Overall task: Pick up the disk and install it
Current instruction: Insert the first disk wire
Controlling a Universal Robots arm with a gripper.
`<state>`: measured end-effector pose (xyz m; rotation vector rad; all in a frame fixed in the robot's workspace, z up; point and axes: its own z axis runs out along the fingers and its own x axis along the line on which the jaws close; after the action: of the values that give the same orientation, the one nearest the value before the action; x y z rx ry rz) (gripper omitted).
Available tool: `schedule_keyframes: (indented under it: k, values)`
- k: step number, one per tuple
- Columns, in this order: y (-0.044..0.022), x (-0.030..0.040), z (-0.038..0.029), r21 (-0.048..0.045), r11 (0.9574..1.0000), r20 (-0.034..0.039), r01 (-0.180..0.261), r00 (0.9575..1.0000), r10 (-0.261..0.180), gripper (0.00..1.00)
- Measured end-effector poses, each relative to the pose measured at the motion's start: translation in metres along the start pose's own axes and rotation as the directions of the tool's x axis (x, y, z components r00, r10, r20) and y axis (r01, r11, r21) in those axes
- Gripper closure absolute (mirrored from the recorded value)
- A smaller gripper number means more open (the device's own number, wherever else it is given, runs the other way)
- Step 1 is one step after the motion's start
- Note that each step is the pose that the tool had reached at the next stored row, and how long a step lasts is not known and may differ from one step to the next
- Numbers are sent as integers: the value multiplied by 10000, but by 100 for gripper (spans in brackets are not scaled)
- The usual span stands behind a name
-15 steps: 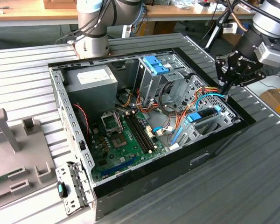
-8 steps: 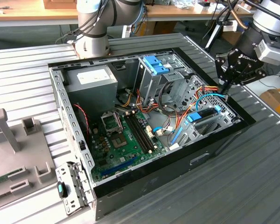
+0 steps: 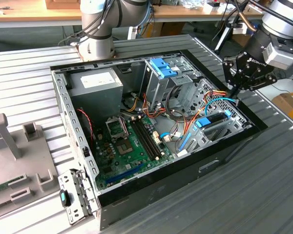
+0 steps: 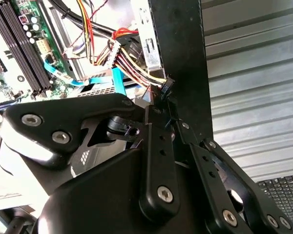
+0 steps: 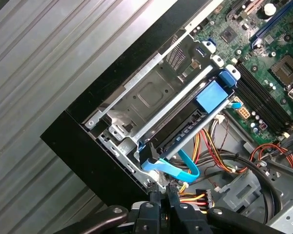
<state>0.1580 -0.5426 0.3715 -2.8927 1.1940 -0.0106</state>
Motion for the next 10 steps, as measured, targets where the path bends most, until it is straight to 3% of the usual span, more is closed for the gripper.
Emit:
schedule_keyframes:
  k: [4, 8, 10]
  values:
    - [117, -116, 6, 2, 9999, 1, -121, 9999, 121, 83]
    - [154, -154, 17, -5, 9995, -9, -310, 9995, 310, 83]
    - [160, -160, 21, -6, 9981, -14, -610, 9981, 610, 83]
